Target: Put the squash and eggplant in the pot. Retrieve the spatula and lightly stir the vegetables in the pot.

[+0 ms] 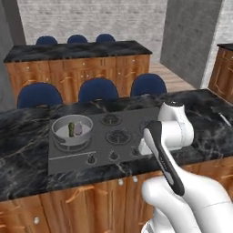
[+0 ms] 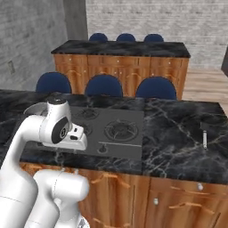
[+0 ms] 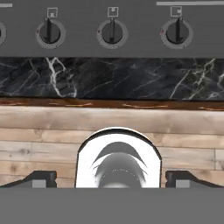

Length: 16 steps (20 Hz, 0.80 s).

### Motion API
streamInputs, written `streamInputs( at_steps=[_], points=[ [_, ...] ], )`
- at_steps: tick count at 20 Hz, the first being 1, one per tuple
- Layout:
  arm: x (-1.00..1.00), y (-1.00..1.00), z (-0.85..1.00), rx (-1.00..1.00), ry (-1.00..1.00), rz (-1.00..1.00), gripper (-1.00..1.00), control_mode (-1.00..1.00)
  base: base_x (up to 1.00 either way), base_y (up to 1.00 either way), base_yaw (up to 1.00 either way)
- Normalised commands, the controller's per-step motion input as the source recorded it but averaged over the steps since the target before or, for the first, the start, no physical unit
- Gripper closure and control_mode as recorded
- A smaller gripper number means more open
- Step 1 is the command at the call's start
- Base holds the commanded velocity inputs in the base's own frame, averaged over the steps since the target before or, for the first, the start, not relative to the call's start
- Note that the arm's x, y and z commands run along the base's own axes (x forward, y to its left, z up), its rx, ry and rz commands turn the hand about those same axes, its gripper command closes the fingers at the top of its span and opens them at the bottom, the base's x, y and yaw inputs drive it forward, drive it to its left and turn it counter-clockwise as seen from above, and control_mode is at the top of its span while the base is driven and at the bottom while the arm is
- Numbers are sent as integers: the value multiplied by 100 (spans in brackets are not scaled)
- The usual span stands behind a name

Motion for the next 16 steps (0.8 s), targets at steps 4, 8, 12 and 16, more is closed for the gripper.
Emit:
streamInputs(
  at_steps=[4, 8, 12, 16],
  points=[
    [0, 0, 0, 0, 0, 0, -100, 100, 3, -100, -13],
    [0, 0, 0, 0, 0, 0, -100, 100, 4, -100, -7],
    [0, 0, 0, 0, 0, 0, -100, 100, 18, -100, 0],
    [0, 0, 0, 0, 0, 0, -100, 100, 45, -100, 2]
  ],
)
